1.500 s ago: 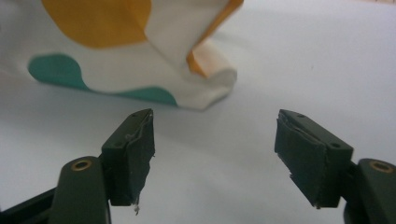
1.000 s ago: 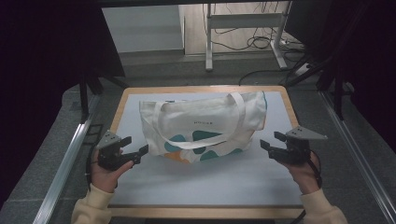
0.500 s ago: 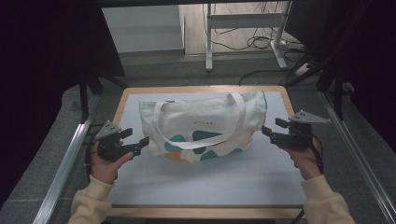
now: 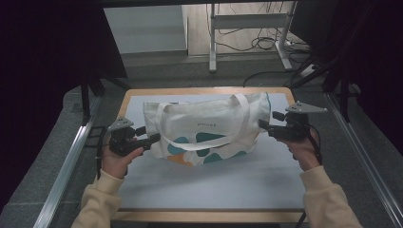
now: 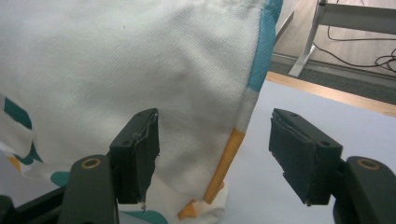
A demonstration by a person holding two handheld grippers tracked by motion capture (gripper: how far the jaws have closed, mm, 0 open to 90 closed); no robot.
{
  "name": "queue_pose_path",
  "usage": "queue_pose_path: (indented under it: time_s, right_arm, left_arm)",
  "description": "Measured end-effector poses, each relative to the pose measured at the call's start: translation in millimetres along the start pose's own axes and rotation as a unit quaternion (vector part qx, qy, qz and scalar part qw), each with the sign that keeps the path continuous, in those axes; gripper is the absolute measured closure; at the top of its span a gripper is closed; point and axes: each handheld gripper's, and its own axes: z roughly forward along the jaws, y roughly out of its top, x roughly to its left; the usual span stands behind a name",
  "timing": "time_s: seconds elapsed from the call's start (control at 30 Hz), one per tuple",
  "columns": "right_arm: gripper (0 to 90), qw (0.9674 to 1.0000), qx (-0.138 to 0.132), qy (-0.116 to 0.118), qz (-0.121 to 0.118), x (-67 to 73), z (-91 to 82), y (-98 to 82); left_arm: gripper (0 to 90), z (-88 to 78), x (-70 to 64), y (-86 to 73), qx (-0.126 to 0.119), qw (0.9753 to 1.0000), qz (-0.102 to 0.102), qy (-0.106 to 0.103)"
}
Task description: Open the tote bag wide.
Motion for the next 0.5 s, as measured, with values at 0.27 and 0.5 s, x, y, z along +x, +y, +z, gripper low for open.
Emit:
queue_pose_path:
  time_s: [0.27,0.5]
  right_arm:
    - [32.3,0.9997,0.007,0.018,0.015,-9.1,5.9,1.7]
    - [40.8,0.9985,0.013,0.045,0.028,-11.6,12.2,1.6]
  left_arm:
    - [68.0,1.2,-5.8,0.4,-0.005,0.9997,0.024,0.002]
    - [77.7,0.4,-4.3,-1.5,-0.014,0.9997,0.019,-0.006]
